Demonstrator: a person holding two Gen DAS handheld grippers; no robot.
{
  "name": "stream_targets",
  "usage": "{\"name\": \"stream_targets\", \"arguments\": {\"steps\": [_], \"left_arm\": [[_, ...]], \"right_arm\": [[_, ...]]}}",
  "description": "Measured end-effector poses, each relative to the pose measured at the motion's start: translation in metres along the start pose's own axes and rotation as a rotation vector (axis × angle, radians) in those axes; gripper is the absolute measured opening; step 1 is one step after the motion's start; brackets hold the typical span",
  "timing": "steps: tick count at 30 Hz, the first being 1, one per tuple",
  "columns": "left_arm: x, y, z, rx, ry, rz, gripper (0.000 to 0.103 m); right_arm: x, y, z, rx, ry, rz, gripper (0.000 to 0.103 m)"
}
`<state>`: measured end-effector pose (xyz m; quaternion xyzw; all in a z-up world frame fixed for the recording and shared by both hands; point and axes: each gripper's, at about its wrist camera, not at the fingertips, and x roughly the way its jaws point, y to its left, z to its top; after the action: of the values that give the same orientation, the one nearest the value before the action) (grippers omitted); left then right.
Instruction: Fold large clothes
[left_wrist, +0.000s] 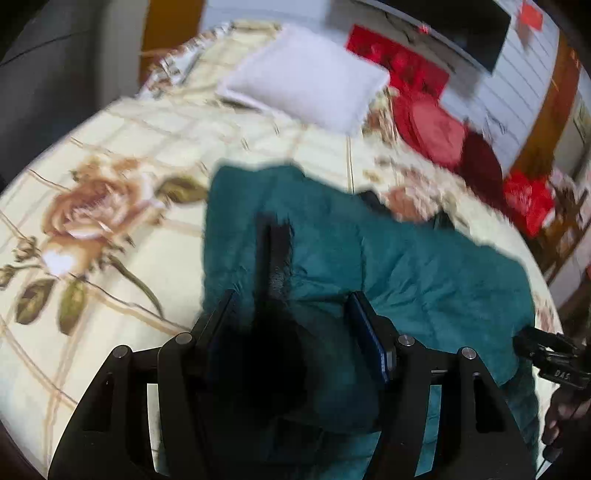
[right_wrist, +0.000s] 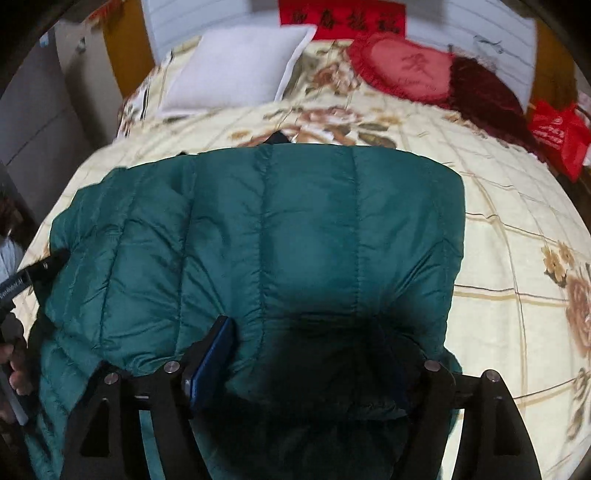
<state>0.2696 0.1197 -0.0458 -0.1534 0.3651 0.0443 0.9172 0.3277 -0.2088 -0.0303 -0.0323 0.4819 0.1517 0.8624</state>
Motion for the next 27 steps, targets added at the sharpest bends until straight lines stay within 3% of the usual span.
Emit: {"name": "stream_targets", "arguments": {"steps": [2, 5, 6, 8, 10, 13, 16, 19, 22, 25, 27], "left_arm": [[-0.007, -0.001, 0.005, 0.007, -0.044, -0.016, 0.063], [0.009, 0.002, 0.002, 0.011, 0.024, -0.006, 0.063], [0.017, 0.006, -0.001, 0.0, 0.055, -0.005, 0.063], [0.022, 0.008, -0.005, -0.001, 0.068, -0.015, 0.063], [0.022, 0.005, -0.006, 0.012, 0.073, -0.009, 0.064], [0.02, 0.001, -0.005, 0.029, 0.074, 0.002, 0.064], [0.011, 0.002, -0.002, 0.0, 0.055, 0.005, 0.064], [-0.016, -0.003, 0.004, 0.022, -0.054, 0.017, 0.064], [-0.035, -0.014, 0.005, 0.069, -0.129, -0.035, 0.064], [-0.016, -0.026, -0.004, 0.124, -0.032, -0.071, 0.064], [0.006, -0.027, -0.012, 0.136, 0.038, -0.029, 0.064]], "right_arm": [[-0.022, -0.001, 0.021, 0.014, -0.116, 0.015, 0.074], [-0.026, -0.01, 0.045, 0.114, -0.24, -0.031, 0.078], [-0.018, -0.012, 0.052, 0.141, -0.224, -0.047, 0.085], [0.022, -0.022, 0.06, 0.193, -0.093, -0.043, 0.086], [0.049, -0.025, 0.056, 0.175, -0.032, -0.046, 0.086], [0.055, -0.023, 0.05, 0.14, -0.037, -0.07, 0.089], [0.032, -0.019, 0.051, 0.141, -0.06, -0.106, 0.088], [-0.006, -0.001, 0.052, 0.101, -0.179, -0.106, 0.088], [-0.035, 0.025, 0.039, 0.075, -0.248, -0.052, 0.088], [-0.034, 0.052, 0.022, 0.063, -0.246, 0.01, 0.089], [-0.006, 0.066, 0.015, 0.04, -0.153, -0.008, 0.089]]}}
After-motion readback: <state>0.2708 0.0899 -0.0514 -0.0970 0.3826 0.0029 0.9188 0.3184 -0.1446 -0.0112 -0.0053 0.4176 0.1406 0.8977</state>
